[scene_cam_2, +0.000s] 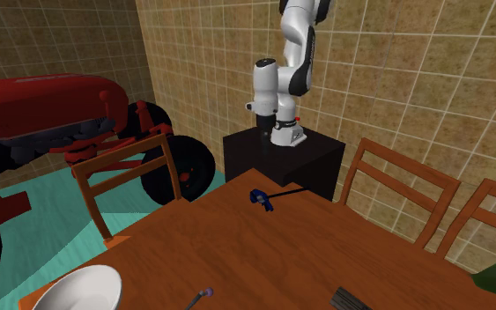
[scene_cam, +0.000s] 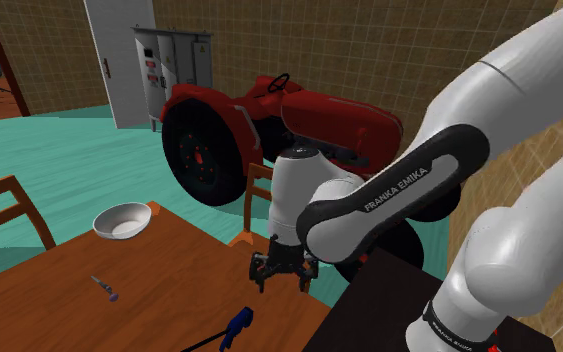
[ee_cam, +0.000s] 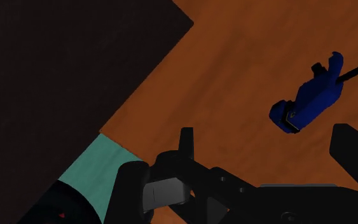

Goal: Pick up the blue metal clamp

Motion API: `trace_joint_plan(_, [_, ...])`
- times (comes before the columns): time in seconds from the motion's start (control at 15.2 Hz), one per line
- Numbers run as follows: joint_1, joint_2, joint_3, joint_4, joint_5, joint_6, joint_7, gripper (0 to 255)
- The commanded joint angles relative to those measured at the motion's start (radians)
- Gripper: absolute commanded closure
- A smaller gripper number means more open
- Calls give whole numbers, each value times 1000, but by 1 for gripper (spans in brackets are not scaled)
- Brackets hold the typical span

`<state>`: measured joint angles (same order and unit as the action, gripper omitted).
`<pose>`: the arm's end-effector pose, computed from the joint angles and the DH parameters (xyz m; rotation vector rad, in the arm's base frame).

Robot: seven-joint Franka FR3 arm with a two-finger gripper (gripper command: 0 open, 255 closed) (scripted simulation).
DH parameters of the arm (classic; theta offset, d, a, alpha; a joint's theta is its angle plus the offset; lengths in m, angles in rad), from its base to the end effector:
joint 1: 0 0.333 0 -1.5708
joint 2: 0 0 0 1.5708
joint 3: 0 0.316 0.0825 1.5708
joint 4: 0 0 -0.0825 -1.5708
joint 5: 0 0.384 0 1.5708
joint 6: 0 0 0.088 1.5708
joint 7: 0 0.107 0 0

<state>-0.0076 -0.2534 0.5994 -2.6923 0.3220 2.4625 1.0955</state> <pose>0.3391 0.2142 0.2982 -2.8743 1.1674 0.0685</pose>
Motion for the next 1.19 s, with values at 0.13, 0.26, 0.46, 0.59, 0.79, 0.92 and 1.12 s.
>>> trace_joint_plan(0.13, [-54,199,83,70,-119,147,241,0])
trace_joint_plan(0.26, [-68,311,92,113,-244,211,397,0])
trace_joint_plan(0.46, [-7,468,19,194,-442,280,634,0])
trace_joint_plan(0.59, [65,557,-57,256,-530,312,757,0])
trace_joint_plan(0.79, [119,617,-117,287,-579,345,816,0])
trace_joint_plan(0.92, [141,645,-144,293,-605,367,833,0])
trace_joint_plan(1.12, [173,686,-184,303,-639,399,857,0])
